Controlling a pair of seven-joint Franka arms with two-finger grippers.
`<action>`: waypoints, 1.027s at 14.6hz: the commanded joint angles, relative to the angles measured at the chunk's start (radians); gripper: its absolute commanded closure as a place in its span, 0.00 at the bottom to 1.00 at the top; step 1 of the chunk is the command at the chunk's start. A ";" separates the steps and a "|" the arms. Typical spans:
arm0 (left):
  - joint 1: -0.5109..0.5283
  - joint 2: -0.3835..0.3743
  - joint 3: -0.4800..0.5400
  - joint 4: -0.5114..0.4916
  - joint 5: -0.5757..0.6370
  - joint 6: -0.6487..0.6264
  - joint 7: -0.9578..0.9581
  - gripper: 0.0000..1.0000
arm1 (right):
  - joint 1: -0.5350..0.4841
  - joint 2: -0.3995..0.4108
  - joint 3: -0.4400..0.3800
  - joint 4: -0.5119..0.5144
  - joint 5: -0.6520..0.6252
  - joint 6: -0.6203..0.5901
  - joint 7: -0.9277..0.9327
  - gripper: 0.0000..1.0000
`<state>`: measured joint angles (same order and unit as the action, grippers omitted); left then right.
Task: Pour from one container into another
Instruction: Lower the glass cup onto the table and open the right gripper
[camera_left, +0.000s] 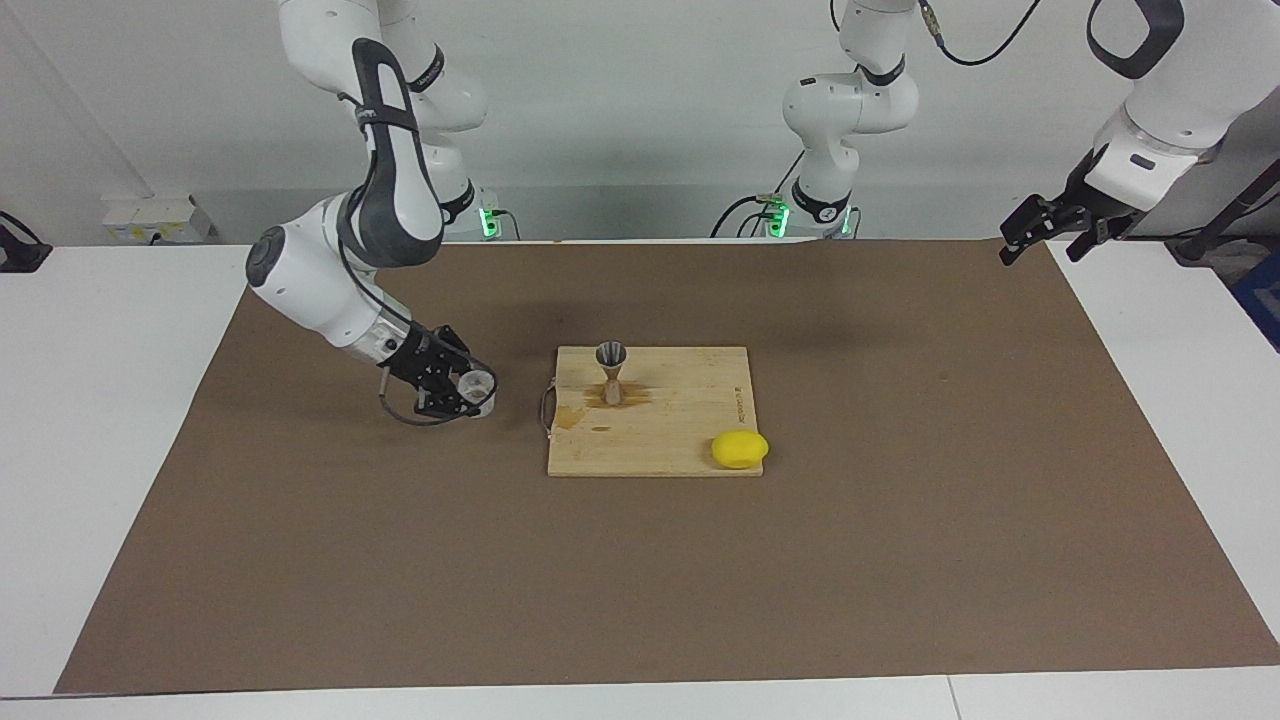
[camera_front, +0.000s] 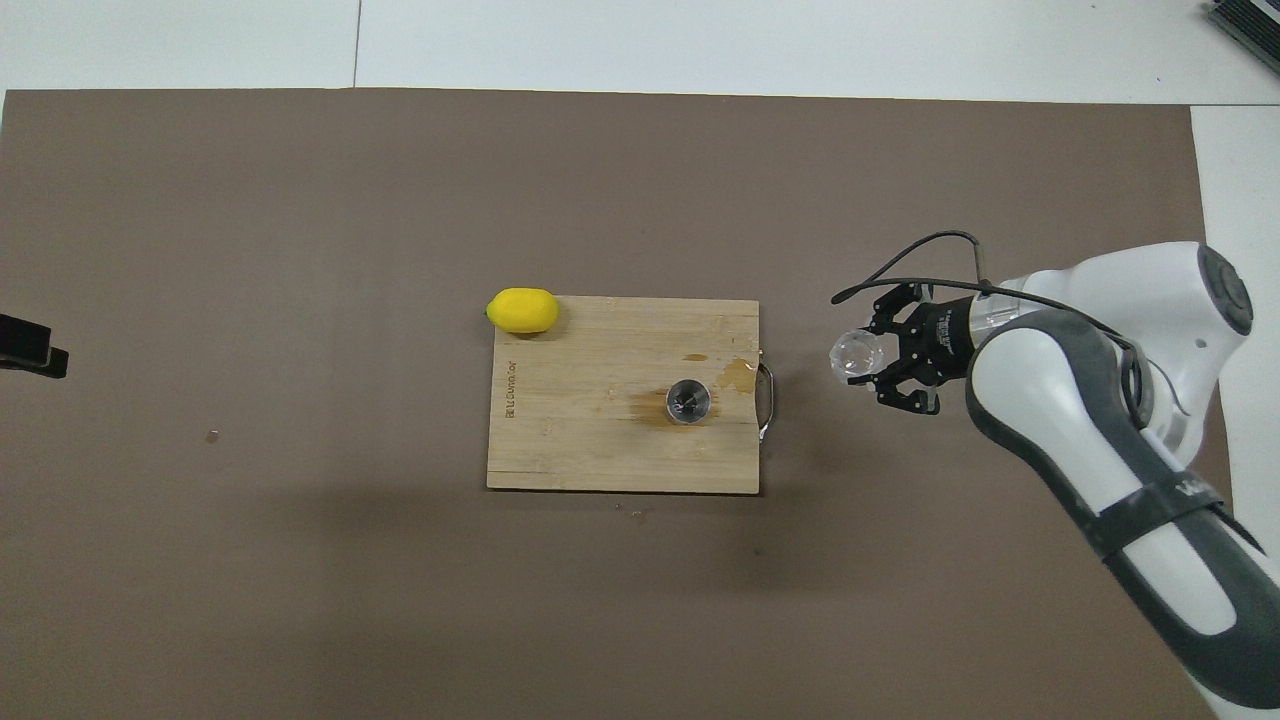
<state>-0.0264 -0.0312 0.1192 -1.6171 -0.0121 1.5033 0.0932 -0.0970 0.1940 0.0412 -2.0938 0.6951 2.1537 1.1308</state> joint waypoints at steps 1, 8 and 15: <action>-0.023 -0.027 0.013 -0.027 0.014 0.018 -0.021 0.00 | -0.065 0.036 0.014 0.006 0.062 -0.025 -0.090 1.00; -0.024 -0.026 0.004 -0.029 0.012 0.018 -0.020 0.00 | -0.096 0.068 0.012 -0.006 0.119 -0.048 -0.160 0.90; -0.026 -0.026 -0.061 -0.023 0.012 0.020 -0.067 0.00 | -0.087 0.022 0.009 -0.038 0.118 -0.034 -0.164 0.05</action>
<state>-0.0358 -0.0313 0.0667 -1.6171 -0.0121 1.5040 0.0527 -0.1808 0.2652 0.0483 -2.1096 0.7824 2.1195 0.9903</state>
